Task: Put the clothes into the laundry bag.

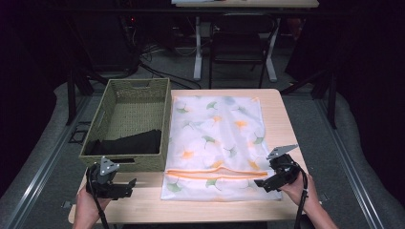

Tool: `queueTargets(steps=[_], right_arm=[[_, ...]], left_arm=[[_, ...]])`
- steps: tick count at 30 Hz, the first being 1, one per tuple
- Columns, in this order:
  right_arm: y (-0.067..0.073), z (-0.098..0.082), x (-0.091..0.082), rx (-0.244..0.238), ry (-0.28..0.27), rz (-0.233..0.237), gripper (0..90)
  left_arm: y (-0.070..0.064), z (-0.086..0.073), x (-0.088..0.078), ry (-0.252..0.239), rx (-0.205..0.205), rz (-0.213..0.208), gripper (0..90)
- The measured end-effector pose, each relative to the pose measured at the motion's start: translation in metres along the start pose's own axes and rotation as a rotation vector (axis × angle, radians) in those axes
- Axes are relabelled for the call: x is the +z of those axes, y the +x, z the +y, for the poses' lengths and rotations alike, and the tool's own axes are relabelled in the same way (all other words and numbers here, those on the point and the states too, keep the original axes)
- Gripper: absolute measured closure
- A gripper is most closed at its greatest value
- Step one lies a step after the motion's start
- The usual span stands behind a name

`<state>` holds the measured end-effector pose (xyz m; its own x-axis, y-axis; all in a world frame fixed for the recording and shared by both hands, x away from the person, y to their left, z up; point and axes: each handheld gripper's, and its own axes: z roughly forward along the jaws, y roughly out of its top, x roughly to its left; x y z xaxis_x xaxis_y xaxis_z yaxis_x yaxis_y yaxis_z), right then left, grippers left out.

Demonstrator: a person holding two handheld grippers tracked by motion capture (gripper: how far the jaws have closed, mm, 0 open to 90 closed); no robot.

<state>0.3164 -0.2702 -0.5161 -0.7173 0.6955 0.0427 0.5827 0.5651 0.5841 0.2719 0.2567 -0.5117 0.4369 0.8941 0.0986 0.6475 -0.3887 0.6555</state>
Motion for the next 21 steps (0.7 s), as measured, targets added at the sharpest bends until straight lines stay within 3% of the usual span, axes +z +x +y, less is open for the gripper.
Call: queueTargets(steps=[5, 7, 10, 21], right_arm=[[0.0013, 0.0003, 0.0029, -0.012, 0.041, 0.008, 0.0], [0.0026, -0.0003, 0.0020, -0.013, 0.050, 0.020, 0.0], [0.0033, 0.0002, 0.0006, -0.017, 0.041, 0.006, 0.0], [0.0032, 0.0037, 0.0067, -0.023, 0.060, 0.042, 0.0]], left_arm=[[-0.0012, -0.0003, 0.0045, 0.041, 0.031, -0.012, 0.1], [-0.0017, -0.0010, 0.0064, 0.067, 0.047, -0.036, 0.3], [-0.0014, -0.0009, 0.0056, 0.063, 0.051, -0.048, 0.3], [-0.0027, 0.0003, 0.0094, 0.081, 0.071, -0.070, 0.1]])
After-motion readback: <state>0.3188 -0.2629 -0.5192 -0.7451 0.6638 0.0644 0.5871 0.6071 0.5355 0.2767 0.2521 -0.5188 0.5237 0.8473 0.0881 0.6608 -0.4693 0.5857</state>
